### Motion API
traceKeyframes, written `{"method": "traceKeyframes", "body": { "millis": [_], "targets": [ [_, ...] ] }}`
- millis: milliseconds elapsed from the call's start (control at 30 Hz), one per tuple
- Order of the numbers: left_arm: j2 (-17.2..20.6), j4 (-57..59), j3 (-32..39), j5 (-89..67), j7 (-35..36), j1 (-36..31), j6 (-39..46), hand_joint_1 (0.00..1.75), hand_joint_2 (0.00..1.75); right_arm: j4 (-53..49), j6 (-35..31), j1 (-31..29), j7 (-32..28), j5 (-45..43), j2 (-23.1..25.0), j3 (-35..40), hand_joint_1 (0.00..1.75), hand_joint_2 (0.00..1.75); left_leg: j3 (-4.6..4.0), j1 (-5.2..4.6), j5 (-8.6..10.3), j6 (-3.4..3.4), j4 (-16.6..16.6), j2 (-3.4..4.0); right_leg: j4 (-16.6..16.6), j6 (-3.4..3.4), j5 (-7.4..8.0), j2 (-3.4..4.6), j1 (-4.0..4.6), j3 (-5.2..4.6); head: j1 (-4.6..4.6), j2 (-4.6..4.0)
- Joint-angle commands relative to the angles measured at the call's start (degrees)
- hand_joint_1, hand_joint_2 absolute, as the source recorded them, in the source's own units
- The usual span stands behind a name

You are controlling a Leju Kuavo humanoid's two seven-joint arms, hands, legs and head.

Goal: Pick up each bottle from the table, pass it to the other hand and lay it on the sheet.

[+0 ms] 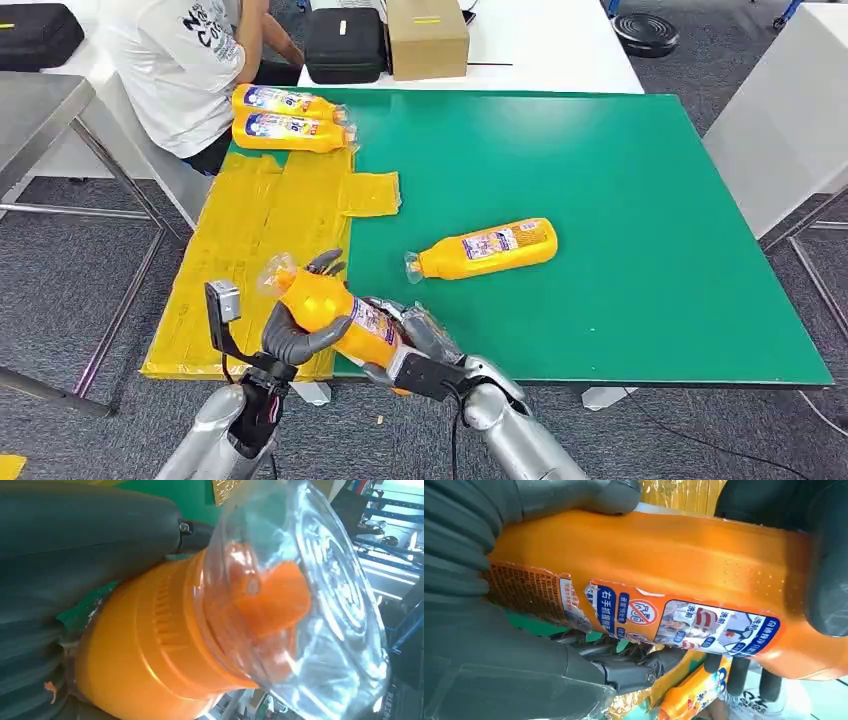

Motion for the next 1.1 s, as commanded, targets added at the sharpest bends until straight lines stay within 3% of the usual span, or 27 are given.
{"method": "traceKeyframes", "body": {
  "millis": [33,700,733,767,800,833,1100],
  "targets": [
    [1.2,-1.0,-0.9,0.0,-0.7,-3.2,-1.3,1.75,1.75,5.4,-0.6,-1.3,0.3,1.7,-0.8,3.5,1.75,1.75,0.25,0.08,-0.12,-0.09,0.0,-0.05,0.0,-0.08,-0.13,-0.09,0.09,0.29,0.00,0.00],
    [2.0,-3.2,-0.4,-1.2,-1.8,-2.4,-0.8,1.75,1.75,6.2,-1.5,-2.1,0.7,2.4,-0.6,3.4,1.75,1.75,0.17,0.05,-0.05,-0.06,0.0,-0.08,0.0,-0.06,-0.08,-0.10,0.06,0.21,0.02,0.00],
    [2.2,-3.8,-0.3,-1.2,-1.9,-2.2,-0.8,1.75,1.75,6.5,-1.7,-2.4,1.1,2.8,-0.6,3.5,1.61,1.75,0.31,0.09,-0.15,-0.10,0.0,-0.09,0.0,-0.09,-0.17,-0.12,0.10,0.37,0.00,0.00],
    [2.3,-4.3,-0.1,-1.5,-2.3,-2.1,-0.4,1.75,1.75,6.4,-2.3,-2.5,1.5,2.7,-0.3,2.9,0.05,1.75,0.25,0.07,-0.11,-0.08,0.0,-0.07,0.0,-0.07,-0.13,-0.10,0.07,0.29,0.02,0.00],
    [2.3,-4.6,0.0,-1.5,-2.3,-2.1,-0.3,1.75,1.75,6.3,-2.5,-2.4,1.7,2.6,-0.2,2.7,0.00,1.75,0.19,0.07,-0.08,-0.08,0.0,-0.07,0.0,-0.07,-0.10,-0.09,0.07,0.24,0.00,0.00],
    [2.3,-4.9,0.3,-1.7,-2.4,-2.0,0.2,1.75,1.75,6.2,-3.1,-2.4,2.6,2.8,-0.2,2.5,0.00,0.00,0.35,0.12,-0.17,-0.12,0.0,-0.06,0.0,-0.10,-0.18,-0.10,0.13,0.41,0.00,0.00],
    [2.3,-5.0,1.5,-4.8,-2.3,-2.9,3.7,1.75,1.75,1.1,-4.2,-2.3,4.7,1.5,-0.2,-0.3,0.00,0.00,0.29,0.07,-0.17,-0.10,0.0,-0.02,0.0,-0.09,-0.17,-0.04,0.07,0.33,0.00,0.00]
  ]
}}
